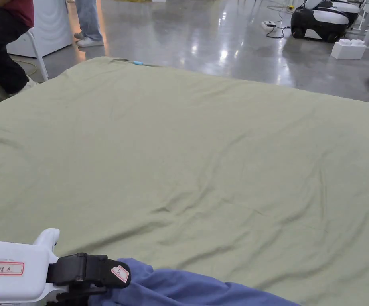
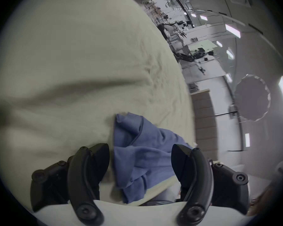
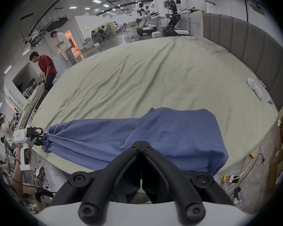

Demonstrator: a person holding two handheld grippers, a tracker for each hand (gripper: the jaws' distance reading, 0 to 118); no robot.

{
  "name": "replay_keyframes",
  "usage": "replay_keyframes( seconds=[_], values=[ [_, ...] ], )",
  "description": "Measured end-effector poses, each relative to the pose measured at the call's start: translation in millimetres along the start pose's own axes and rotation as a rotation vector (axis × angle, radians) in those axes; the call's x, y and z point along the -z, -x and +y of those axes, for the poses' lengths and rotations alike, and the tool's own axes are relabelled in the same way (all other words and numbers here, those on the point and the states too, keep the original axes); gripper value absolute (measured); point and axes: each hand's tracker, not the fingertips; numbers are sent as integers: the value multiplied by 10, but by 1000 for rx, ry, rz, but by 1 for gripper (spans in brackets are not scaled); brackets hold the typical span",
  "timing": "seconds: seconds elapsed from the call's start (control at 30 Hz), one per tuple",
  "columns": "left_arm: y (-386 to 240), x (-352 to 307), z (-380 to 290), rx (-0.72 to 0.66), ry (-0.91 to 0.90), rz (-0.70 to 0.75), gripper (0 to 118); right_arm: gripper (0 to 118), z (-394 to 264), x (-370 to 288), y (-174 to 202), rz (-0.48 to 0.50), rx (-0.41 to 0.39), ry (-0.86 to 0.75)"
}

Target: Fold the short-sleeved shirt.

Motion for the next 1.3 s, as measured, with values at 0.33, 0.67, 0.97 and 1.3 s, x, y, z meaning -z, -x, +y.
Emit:
replay_keyframes(
  seconds=[0.33, 0.67, 0.97, 1.3],
  values=[
    [-63, 686, -186, 15, 116, 22, 11, 3, 86, 110, 271, 64, -35, 49],
    [129, 26, -209, -174, -50, -187, 11, 3, 152, -34, 168, 47, -2, 19],
    [-81, -864, 103, -11, -304, 212, 11, 3, 122, -126, 57, 35, 38, -15],
    [-1271, 353, -404, 313, -3, 88, 11, 3, 25, -94, 52, 81, 56, -10]
  ],
)
